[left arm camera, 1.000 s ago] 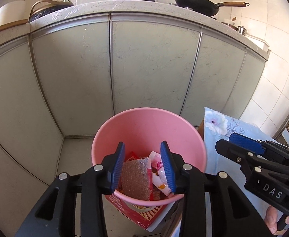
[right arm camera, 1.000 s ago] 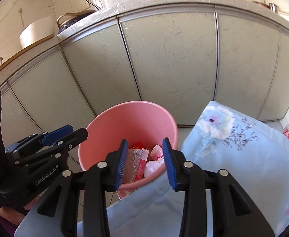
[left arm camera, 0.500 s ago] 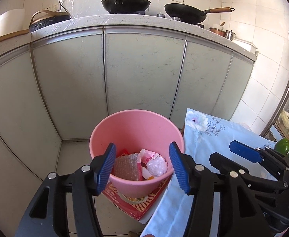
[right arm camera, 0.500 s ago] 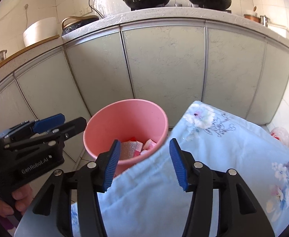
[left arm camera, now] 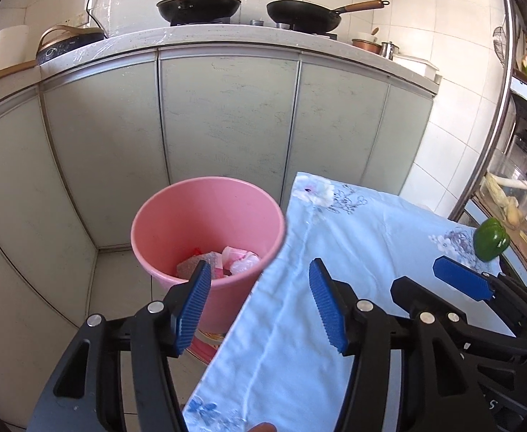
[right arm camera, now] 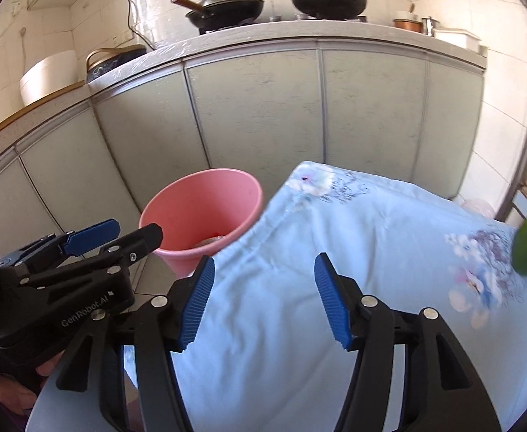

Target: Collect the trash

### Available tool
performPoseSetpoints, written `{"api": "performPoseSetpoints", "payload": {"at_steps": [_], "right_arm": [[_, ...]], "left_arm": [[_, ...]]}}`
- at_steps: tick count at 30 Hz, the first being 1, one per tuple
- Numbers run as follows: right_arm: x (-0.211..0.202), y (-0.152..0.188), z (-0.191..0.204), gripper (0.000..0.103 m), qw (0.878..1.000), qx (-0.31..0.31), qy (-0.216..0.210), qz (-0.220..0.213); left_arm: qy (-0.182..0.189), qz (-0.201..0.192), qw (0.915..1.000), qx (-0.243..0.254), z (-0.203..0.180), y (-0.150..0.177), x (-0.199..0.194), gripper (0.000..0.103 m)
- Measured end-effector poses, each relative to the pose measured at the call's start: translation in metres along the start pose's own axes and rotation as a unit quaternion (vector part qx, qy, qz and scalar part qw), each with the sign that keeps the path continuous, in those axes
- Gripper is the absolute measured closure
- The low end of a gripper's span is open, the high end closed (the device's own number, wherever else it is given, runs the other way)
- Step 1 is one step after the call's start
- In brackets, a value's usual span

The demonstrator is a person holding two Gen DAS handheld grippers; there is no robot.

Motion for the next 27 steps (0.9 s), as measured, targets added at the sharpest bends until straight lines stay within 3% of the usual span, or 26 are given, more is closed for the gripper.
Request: {"api": "performPoseSetpoints", "payload": {"at_steps": [13, 27], "right_arm": [[-0.041, 0.036, -0.021, 0.044, 0.999, 0.019, 0.049, -0.011], [-0.054, 0.056, -0.034, 0.044, 0.996, 0.040, 0.077, -0.007]], "left_arm": [[0.032, 0.007, 0.9991, 0.026, -0.030, 0.023, -0.018, 0.047], [0.044, 0.016, 0.9966, 0.068, -0.054, 0.041, -0.023, 0.047]]}}
Point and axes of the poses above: each gripper's, at about its wrist camera, not at the fingertips, and x roughly the way its jaws point, z to its left, y to its underside, the point moved 1 cm from there along x, roughly the way its jaws point, and after that the axes turned 4 degrees about -x, right-handed, at the moved point
